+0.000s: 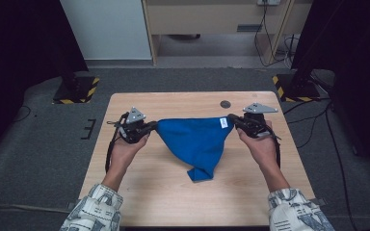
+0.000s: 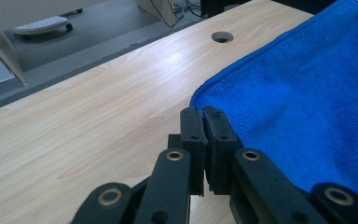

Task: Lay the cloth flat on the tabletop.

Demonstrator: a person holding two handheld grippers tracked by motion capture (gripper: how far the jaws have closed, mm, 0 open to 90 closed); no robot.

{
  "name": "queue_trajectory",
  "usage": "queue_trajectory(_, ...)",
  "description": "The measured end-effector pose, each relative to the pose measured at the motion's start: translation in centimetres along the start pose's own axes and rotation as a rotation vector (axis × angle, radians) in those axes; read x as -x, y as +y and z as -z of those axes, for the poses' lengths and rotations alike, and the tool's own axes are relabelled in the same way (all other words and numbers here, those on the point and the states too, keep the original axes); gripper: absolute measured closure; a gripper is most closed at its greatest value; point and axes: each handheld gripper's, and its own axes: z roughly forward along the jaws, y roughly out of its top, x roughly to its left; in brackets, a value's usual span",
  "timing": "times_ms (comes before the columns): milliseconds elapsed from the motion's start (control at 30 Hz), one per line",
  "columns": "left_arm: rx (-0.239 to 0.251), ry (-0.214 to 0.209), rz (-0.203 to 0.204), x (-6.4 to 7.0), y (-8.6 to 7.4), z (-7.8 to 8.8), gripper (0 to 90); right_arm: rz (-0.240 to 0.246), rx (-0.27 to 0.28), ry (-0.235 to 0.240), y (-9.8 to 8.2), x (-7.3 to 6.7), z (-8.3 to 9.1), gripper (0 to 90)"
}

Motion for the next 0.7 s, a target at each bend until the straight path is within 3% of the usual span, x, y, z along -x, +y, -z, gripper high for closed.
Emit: queue_trajectory(700,0.054,0.003,-0.009,0.4,1.5,1.1,87.1,0.021,0.063,-0.009,1.6,-0.4,1.7,88.5)
